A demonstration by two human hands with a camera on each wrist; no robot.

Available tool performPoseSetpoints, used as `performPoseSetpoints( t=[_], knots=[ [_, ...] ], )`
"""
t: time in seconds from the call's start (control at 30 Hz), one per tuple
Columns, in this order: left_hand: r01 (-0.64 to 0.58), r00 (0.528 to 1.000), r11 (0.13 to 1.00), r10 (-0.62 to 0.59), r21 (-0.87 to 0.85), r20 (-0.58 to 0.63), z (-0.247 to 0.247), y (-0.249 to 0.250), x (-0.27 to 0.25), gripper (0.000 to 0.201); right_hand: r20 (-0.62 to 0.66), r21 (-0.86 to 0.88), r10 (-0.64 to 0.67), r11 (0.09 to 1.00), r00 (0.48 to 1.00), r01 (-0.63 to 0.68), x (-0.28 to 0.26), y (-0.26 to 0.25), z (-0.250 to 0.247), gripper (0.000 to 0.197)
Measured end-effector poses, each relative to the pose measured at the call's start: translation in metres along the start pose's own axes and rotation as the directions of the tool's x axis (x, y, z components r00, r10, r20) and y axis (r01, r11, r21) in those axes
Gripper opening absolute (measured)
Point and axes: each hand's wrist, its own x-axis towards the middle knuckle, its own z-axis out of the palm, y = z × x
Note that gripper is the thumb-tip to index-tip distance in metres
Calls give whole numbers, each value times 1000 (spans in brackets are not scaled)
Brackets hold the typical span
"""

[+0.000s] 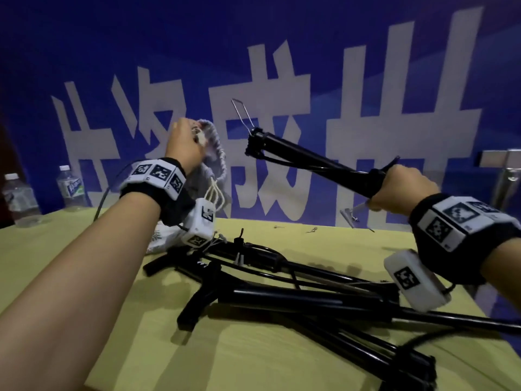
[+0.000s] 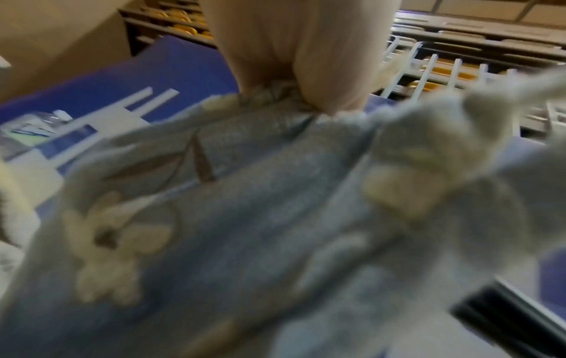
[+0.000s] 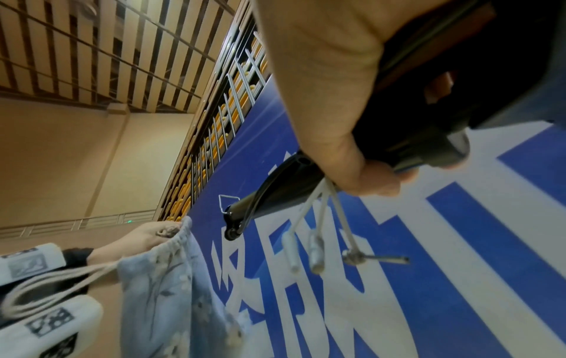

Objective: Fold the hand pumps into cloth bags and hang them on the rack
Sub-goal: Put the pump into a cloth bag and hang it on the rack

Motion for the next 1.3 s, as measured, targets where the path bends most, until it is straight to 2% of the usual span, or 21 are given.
performPoseSetpoints(
  t=[0.1,0.17,0.23,0.33,0.4,0.43,0.47,0.53,0.6,0.67,0.73,0.87,0.97,1.03,1.07,1.17,1.3],
  knots=[
    [-64,988,997,69,-42,136,20,46,-16,18,-10,77,46,996,999,-46,-10,28,-25,28],
    [-114,945,992,125,-52,301,34,72,-29,19,-32,150,66,987,997,-61,-16,45,-38,22],
    [-193,840,980,194,-55,507,48,100,-47,27,-46,237,89,969,995,-76,-23,58,-49,15],
    [-341,637,939,265,-44,724,65,145,-75,33,-1,362,104,927,995,-97,-37,73,-63,15],
    [-379,551,923,283,-67,785,73,170,-88,31,38,445,93,890,995,-100,-47,79,-71,12],
    [-378,523,921,300,-98,798,77,182,-94,30,56,489,98,865,994,-113,-51,82,-75,12],
    [-360,507,922,319,-139,800,80,191,-99,30,81,532,103,837,991,-130,-55,83,-78,12],
    [-250,465,937,337,-244,818,83,208,-111,34,124,609,104,777,987,-158,-62,84,-84,11],
    [-168,417,935,354,-312,837,84,221,-126,45,149,667,75,728,986,-157,-68,82,-88,10],
    [-185,368,931,361,-314,857,85,229,-140,63,131,713,55,689,990,-133,-69,79,-91,6],
    [-175,321,927,373,-333,870,88,232,-150,72,141,765,43,630,989,-136,-67,74,-94,6],
    [13,316,895,420,-446,851,86,233,-159,66,205,849,65,484,976,-211,-64,72,-93,13],
    [120,319,862,437,-493,841,80,232,-159,73,195,844,162,475,967,-250,-63,70,-83,14],
    [178,342,831,451,-528,825,76,235,-161,68,151,842,230,479,961,-247,-60,72,-74,43],
    [207,357,813,455,-544,816,75,236,-163,67,132,859,251,453,959,-237,-59,71,-72,48],
    [318,392,750,452,-579,801,73,236,-167,72,103,928,280,318,955,-193,-56,67,-63,22],
    [371,449,700,439,-610,778,72,237,-172,60,19,967,325,234,945,-100,-46,62,-51,18]
  ],
)
